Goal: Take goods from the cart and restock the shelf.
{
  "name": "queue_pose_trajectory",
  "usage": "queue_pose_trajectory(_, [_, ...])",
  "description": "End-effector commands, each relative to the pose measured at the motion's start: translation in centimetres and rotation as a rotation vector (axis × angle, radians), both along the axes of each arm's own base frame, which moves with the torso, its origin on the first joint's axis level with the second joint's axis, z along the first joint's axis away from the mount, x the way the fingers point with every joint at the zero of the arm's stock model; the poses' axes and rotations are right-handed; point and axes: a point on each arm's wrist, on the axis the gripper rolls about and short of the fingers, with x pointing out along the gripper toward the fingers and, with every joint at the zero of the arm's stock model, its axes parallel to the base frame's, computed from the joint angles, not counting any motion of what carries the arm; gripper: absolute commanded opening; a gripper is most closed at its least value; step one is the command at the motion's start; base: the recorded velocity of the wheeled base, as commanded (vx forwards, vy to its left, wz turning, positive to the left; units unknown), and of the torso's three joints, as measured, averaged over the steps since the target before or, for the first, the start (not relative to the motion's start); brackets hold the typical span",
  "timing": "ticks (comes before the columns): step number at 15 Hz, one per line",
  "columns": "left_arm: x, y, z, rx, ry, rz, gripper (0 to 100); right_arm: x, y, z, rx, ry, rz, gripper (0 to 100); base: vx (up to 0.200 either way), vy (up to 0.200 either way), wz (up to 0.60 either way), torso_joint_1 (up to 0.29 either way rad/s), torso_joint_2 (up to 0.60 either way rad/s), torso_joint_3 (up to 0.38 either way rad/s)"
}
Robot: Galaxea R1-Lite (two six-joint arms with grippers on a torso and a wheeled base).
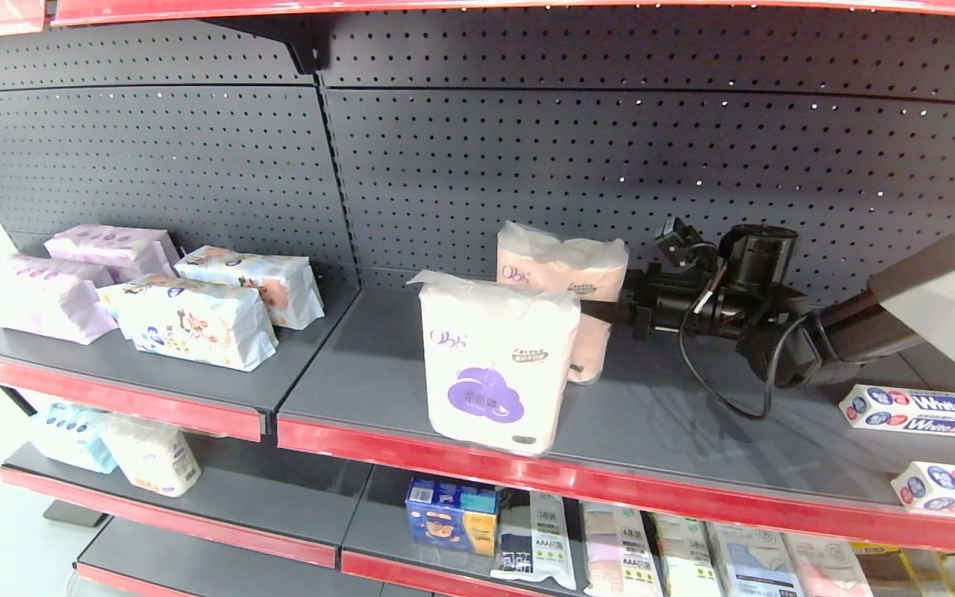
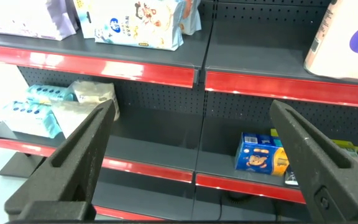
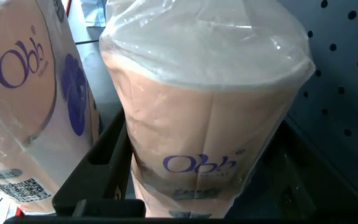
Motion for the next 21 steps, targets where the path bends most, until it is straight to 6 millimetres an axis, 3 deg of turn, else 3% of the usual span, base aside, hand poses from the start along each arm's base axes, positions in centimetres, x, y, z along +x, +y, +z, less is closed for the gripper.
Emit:
queue_pose_trajectory(1, [0.01, 0.0, 0.0, 0.001, 0.002, 0.001, 100, -0.14, 0.26, 0.22, 0.0, -0.006, 0.006, 0, 0.0, 0.0, 0.0, 0.0, 0.0, 0.0])
queue_pose_trajectory(21, [0.01, 0.0, 0.0, 0.0, 0.002, 0.001, 100, -0.69, 0.3, 0.17, 0.007, 0.025, 0.011, 0, 0.0, 0.0, 0.0, 0.0, 0.0, 0.0])
